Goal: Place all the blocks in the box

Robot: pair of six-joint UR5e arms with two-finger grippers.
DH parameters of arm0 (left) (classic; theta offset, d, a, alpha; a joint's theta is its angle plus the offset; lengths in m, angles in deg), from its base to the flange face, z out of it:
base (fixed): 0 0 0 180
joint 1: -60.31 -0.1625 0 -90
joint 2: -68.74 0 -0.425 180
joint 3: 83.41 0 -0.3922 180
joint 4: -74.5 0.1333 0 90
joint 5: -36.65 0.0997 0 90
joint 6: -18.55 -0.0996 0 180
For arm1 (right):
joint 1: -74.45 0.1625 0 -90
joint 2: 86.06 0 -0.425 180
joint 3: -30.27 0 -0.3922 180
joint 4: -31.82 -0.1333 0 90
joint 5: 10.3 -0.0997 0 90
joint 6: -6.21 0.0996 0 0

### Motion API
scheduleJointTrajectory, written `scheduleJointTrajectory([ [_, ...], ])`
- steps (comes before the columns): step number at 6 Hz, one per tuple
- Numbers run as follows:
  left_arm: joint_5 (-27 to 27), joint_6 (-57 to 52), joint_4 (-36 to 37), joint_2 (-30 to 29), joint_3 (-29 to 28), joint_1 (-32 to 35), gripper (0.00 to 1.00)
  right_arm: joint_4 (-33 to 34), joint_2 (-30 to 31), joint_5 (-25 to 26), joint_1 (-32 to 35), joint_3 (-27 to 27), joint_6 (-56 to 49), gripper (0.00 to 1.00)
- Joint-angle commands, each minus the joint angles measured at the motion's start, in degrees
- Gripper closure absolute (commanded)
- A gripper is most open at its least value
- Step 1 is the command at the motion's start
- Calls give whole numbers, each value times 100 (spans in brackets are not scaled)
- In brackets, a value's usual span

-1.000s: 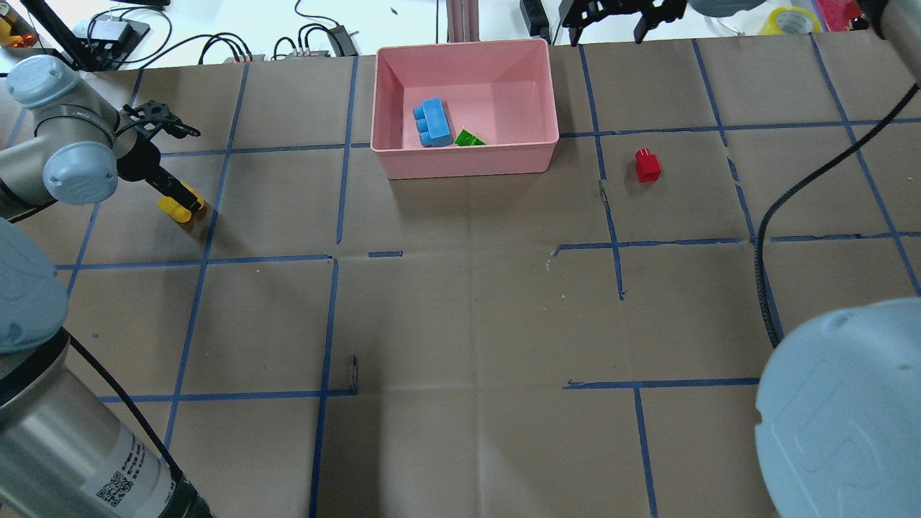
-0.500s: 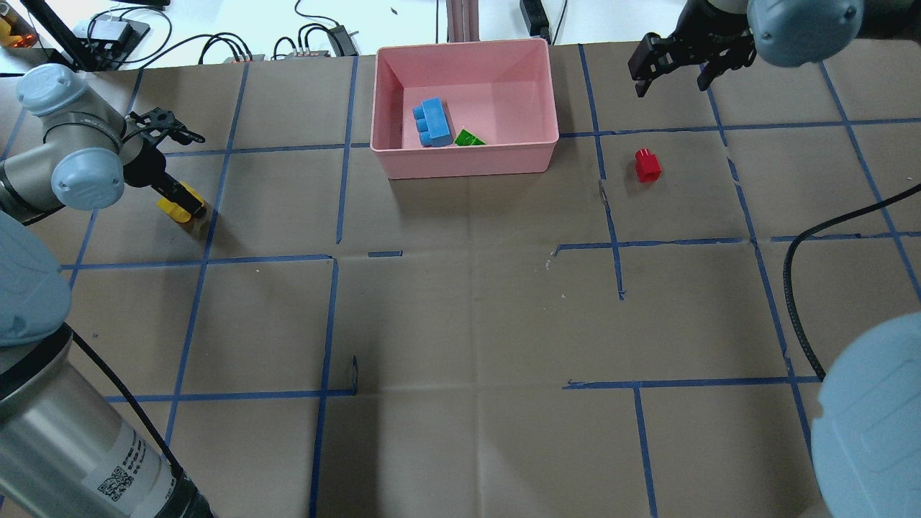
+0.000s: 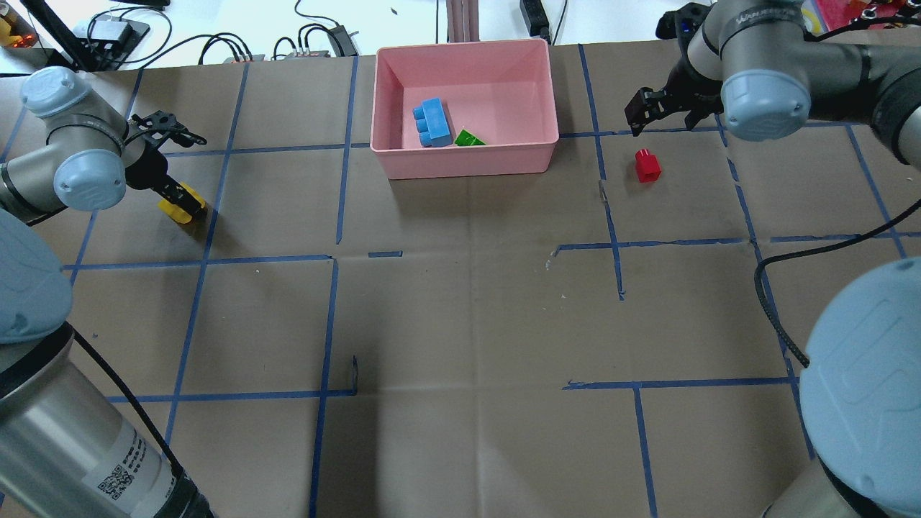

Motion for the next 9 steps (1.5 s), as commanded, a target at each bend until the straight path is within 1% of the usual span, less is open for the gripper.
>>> scheduleJointTrajectory([
  [1, 14, 79, -207, 197, -275, 0, 85, 676, -313, -13, 2, 237, 12, 3],
  [2, 14, 227, -582, 416, -668, 9, 87, 714, -384, -13, 2, 255, 12, 3],
  [3, 5, 725, -1334, 600, -1368, 78, 87, 714, -411, 13, 2, 273, 3, 3],
  [4, -91, 1591, -2142, 498, -2158, 166, 87, 723, -420, 31, 2, 351, -14, 3],
  [5, -83, 2452, -2672, 427, -2740, 567, 87, 723, -402, 92, -7, 404, -32, 3],
  [6, -127, 3906, -2851, 340, -3094, 1163, 87, 723, -420, 93, -25, 422, -32, 3],
  [7, -510, 5190, -2853, 147, -3298, 1639, 87, 723, -446, 93, -33, 414, -23, 8],
  [8, -705, 6117, -2836, -203, -3683, 2052, 87, 723, -455, 93, -34, 405, -14, 17],
  [9, -646, 6822, -2836, -633, -4243, 2570, 87, 723, -455, 93, -34, 379, -6, 30],
])
